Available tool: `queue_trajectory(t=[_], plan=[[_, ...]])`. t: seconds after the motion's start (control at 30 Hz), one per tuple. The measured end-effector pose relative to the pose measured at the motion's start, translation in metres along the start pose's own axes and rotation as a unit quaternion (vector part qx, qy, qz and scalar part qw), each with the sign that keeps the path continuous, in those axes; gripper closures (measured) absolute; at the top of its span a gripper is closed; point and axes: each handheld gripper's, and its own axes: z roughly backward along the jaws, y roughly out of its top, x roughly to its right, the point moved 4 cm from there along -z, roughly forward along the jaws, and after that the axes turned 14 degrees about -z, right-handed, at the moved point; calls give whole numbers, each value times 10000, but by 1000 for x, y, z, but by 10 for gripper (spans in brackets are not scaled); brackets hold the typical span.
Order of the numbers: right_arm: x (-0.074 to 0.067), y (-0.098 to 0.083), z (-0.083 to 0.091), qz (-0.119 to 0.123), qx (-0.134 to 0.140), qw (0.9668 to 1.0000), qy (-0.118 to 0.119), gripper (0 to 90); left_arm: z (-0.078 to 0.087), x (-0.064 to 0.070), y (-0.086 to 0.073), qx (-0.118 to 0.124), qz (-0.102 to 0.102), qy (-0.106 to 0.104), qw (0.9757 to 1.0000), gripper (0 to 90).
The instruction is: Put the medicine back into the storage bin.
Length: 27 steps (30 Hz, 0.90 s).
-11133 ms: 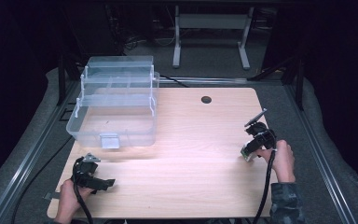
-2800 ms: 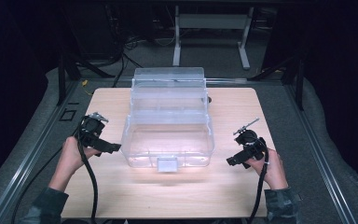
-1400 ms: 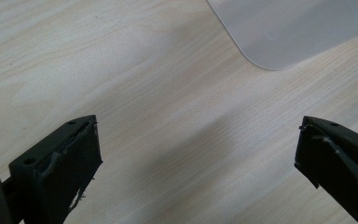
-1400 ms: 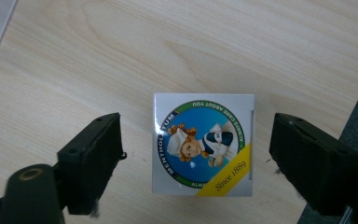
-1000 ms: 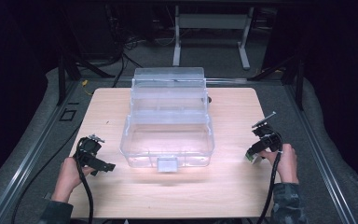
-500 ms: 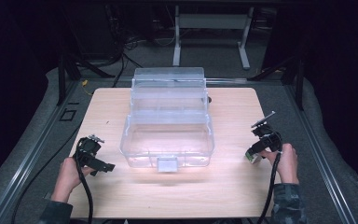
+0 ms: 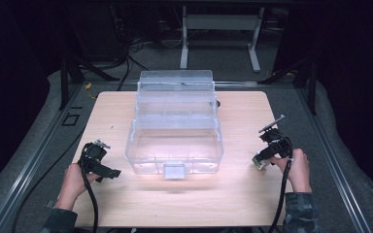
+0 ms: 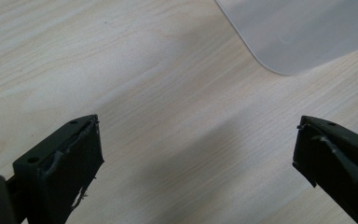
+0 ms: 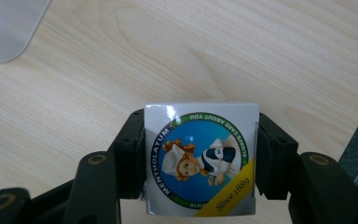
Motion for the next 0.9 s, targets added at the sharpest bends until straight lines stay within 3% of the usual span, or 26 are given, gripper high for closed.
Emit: queue_trajectory(t=[0.17, 0.27, 0.37, 0.43, 0.47, 0.73, 0.9], plan=[[-6, 0, 7, 65, 25, 10000, 40, 461, -2, 2, 1, -22, -45, -8, 10000, 8], [-10, 0, 12, 114, 81, 9998, 116, 461, -2, 2, 0, -59, 42, 24, 10000, 5], [-15, 1, 15, 182, 67, 9997, 149, 461, 1, 1, 0, 33, 46, 28, 10000, 4], [-16, 1, 17, 217, 86, 9997, 9, 461, 1, 1, 0, 34, 52, 45, 10000, 5], [-19, 3, 19, 264, 38, 9995, 164, 461, 0, 0, -1, 30, 65, 41, 10000, 5], [-28, 8, 33, 397, 145, 9985, 344, 461, 2, 1, -6, -56, 8, 142, 9999, 7], [-29, 18, 42, 549, 172, 9975, 420, 461, 4, -2, -14, -40, 166, 244, 9996, 8]])
